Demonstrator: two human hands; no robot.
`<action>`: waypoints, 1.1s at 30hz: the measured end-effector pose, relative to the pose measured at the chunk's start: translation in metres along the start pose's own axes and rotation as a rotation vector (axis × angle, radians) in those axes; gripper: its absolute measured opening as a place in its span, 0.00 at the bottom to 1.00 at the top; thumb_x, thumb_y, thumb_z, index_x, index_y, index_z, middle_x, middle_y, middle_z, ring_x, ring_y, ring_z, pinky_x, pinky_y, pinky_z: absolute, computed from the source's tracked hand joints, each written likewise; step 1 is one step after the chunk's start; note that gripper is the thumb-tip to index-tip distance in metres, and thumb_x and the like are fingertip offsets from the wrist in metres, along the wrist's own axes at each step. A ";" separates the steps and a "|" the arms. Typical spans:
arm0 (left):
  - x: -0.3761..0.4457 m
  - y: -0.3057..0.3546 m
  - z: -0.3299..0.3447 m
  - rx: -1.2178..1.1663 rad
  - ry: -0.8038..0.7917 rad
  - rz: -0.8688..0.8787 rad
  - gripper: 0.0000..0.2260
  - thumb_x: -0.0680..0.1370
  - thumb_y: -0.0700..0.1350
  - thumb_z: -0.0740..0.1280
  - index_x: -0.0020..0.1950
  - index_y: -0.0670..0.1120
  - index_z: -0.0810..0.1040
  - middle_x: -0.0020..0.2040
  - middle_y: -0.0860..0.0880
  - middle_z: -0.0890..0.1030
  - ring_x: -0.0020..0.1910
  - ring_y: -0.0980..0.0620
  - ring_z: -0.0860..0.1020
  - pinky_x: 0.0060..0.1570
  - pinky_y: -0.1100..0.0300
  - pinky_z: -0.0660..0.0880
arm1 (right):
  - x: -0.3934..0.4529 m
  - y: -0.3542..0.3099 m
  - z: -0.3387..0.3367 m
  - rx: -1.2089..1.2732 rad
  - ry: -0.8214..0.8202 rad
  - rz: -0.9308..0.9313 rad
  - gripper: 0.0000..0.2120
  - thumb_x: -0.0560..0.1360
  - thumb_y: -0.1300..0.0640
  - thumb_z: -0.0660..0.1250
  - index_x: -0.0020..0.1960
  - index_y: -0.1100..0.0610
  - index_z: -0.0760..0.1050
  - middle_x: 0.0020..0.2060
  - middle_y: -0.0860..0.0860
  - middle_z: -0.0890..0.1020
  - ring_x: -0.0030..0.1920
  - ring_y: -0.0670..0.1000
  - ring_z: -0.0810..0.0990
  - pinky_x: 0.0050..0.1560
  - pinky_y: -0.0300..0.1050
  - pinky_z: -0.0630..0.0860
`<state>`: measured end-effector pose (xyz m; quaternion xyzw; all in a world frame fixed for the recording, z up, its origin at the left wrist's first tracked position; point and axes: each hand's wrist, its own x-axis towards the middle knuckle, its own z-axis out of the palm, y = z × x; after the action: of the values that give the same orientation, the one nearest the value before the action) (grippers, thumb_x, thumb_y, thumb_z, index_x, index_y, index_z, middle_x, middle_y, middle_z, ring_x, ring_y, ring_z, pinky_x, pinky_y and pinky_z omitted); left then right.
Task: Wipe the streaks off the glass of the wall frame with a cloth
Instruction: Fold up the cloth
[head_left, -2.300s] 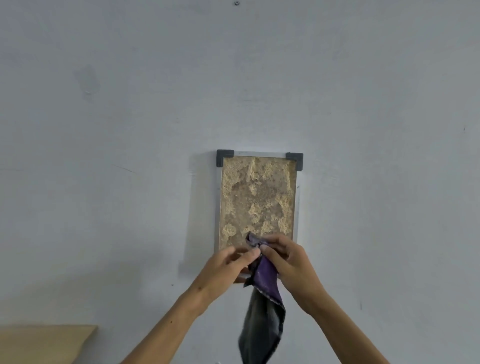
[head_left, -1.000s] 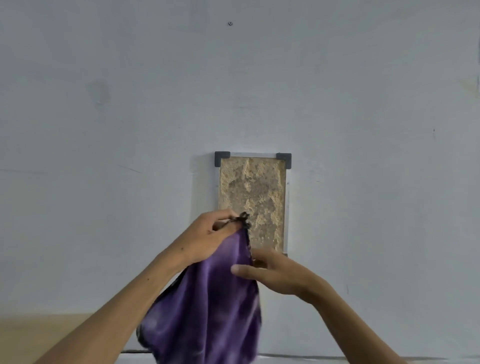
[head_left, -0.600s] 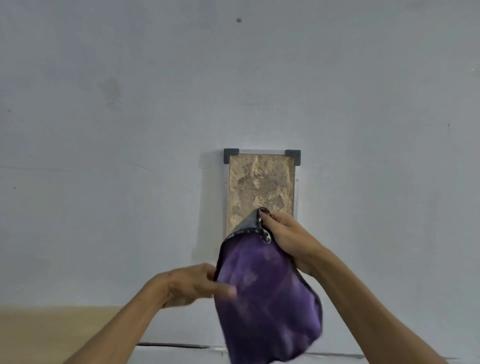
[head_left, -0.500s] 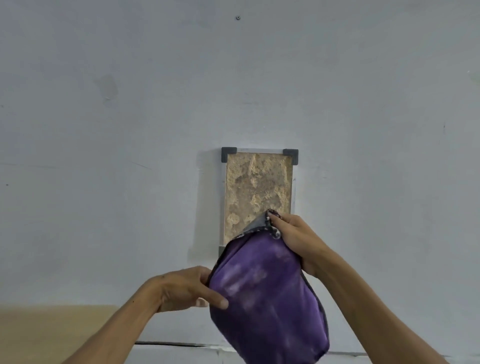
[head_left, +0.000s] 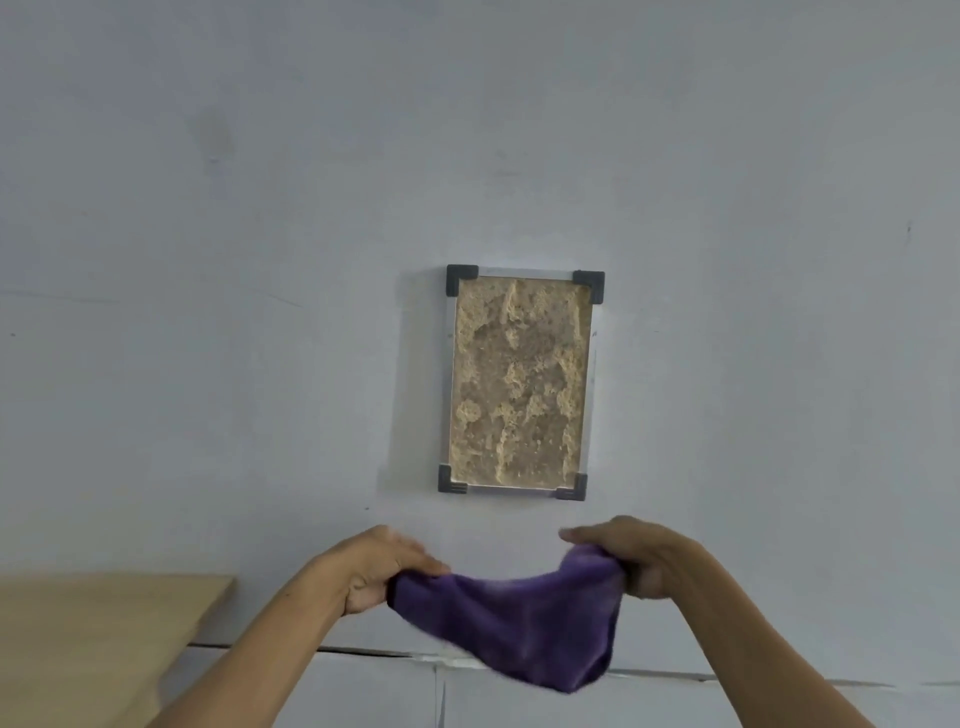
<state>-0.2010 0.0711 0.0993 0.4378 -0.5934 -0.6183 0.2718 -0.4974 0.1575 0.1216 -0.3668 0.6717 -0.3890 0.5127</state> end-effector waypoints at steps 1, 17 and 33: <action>0.001 0.003 -0.001 0.025 0.054 0.014 0.11 0.69 0.30 0.78 0.45 0.36 0.78 0.52 0.36 0.82 0.45 0.45 0.82 0.40 0.61 0.81 | -0.005 -0.006 0.000 0.031 -0.080 -0.039 0.21 0.73 0.55 0.79 0.57 0.69 0.78 0.41 0.61 0.85 0.37 0.54 0.83 0.38 0.47 0.83; -0.012 0.077 -0.026 -0.266 0.404 0.235 0.08 0.76 0.34 0.72 0.54 0.41 0.83 0.50 0.41 0.84 0.41 0.47 0.80 0.36 0.56 0.76 | -0.053 -0.067 0.003 -0.069 0.098 -0.502 0.15 0.80 0.67 0.68 0.65 0.58 0.76 0.59 0.62 0.81 0.52 0.55 0.81 0.50 0.51 0.84; -0.032 0.098 -0.042 -0.044 0.147 0.257 0.12 0.72 0.30 0.75 0.55 0.33 0.82 0.52 0.37 0.86 0.48 0.48 0.85 0.45 0.65 0.82 | -0.054 -0.080 -0.014 -0.315 0.497 -0.477 0.26 0.70 0.60 0.81 0.64 0.66 0.75 0.49 0.65 0.80 0.46 0.54 0.81 0.46 0.50 0.86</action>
<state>-0.1682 0.0631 0.2047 0.3964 -0.6093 -0.5574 0.4012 -0.4930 0.1734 0.2174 -0.4818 0.7230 -0.4665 0.1662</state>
